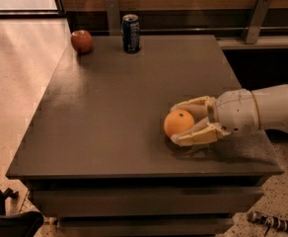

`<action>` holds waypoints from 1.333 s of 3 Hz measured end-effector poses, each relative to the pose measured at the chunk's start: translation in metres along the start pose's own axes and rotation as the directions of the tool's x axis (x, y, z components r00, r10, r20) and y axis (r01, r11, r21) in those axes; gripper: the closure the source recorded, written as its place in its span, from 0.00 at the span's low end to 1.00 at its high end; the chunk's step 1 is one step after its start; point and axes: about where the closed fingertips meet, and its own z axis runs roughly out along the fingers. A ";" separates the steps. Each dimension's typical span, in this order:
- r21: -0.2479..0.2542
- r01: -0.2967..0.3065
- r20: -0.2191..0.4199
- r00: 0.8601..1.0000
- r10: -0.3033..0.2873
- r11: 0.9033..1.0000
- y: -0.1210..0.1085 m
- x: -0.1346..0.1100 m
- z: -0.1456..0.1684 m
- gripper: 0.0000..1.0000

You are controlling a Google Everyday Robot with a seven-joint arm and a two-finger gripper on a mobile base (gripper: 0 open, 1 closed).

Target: Move orange near apple

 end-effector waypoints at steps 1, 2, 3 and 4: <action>0.061 -0.036 -0.014 0.999 0.037 0.997 -0.067 -0.027 -0.002 1.00; 0.137 -0.074 -0.020 0.997 0.077 0.988 -0.153 -0.046 0.009 1.00; 0.200 -0.102 -0.006 0.994 0.105 0.974 -0.222 -0.051 0.037 1.00; 0.242 -0.111 0.026 0.994 0.108 0.964 -0.272 -0.049 0.071 1.00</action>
Offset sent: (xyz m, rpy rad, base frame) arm 0.2746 0.0164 0.0937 0.0056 -0.0041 -0.2884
